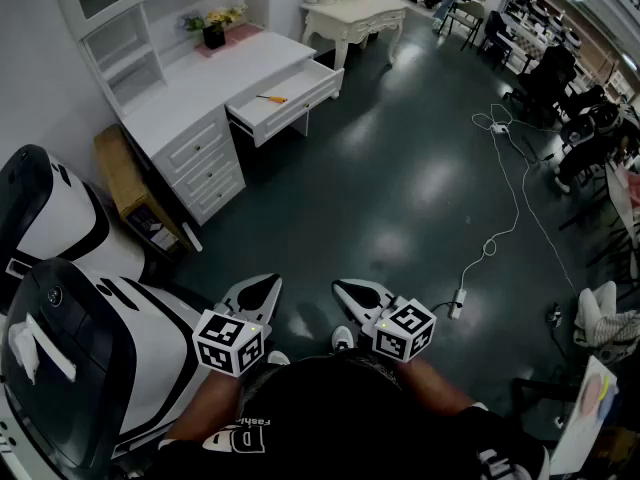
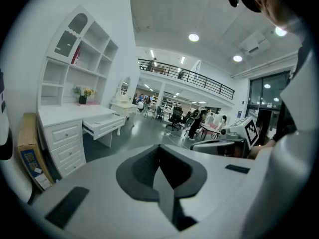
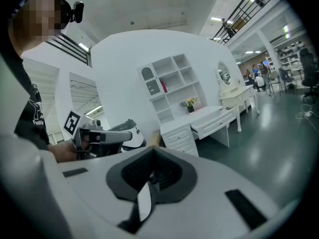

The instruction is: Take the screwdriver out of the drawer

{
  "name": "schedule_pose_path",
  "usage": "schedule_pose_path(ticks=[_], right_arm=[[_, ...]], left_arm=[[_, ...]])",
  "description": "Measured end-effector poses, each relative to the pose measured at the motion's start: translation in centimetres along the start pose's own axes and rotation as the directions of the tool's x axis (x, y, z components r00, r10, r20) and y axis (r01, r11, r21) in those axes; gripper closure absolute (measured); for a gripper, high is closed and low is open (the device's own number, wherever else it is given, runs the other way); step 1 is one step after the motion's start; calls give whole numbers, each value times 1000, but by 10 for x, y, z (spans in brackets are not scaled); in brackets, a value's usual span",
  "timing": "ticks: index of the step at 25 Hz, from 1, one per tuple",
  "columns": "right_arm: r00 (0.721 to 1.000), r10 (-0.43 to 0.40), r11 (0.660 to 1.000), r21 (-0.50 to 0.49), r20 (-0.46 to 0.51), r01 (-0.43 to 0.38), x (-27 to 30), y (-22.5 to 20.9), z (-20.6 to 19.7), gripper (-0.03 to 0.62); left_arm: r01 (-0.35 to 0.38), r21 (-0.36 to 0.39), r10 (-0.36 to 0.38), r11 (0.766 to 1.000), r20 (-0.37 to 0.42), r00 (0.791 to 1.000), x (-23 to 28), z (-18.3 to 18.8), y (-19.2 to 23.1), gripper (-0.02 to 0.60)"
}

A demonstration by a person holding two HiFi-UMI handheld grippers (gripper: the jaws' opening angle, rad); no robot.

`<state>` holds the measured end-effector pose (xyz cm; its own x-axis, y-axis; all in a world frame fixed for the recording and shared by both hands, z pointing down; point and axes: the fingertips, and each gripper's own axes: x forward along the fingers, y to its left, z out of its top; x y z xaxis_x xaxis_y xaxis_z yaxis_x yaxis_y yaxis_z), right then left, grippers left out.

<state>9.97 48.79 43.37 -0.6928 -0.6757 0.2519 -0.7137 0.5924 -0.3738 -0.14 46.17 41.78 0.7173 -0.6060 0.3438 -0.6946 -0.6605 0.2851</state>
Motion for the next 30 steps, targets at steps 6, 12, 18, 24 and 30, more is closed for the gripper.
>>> schedule_pose_path(ticks=[6,12,18,24,30], right_arm=[[1000,-2,1000,2,4,2,-2,-3,0,586],[1000,3,1000,3,6,-3,0,-6,0,586],[999,28,999,34,18,-29,-1,-9,4,586],[998,47,999,14,46,-47,-3,-15,14,585],[997,73,997,-2,28,-73,-10,-33,19,585]], left_arm=[[-2,3,2,1000,7,1000,2,3,-2,568],[-8,14,8,1000,-2,1000,7,3,-2,568],[-9,11,9,1000,-1,1000,12,6,-5,568],[-1,-85,-1,996,-18,1000,26,-6,-5,568],[-23,-80,22,997,-18,1000,43,-10,-16,568]])
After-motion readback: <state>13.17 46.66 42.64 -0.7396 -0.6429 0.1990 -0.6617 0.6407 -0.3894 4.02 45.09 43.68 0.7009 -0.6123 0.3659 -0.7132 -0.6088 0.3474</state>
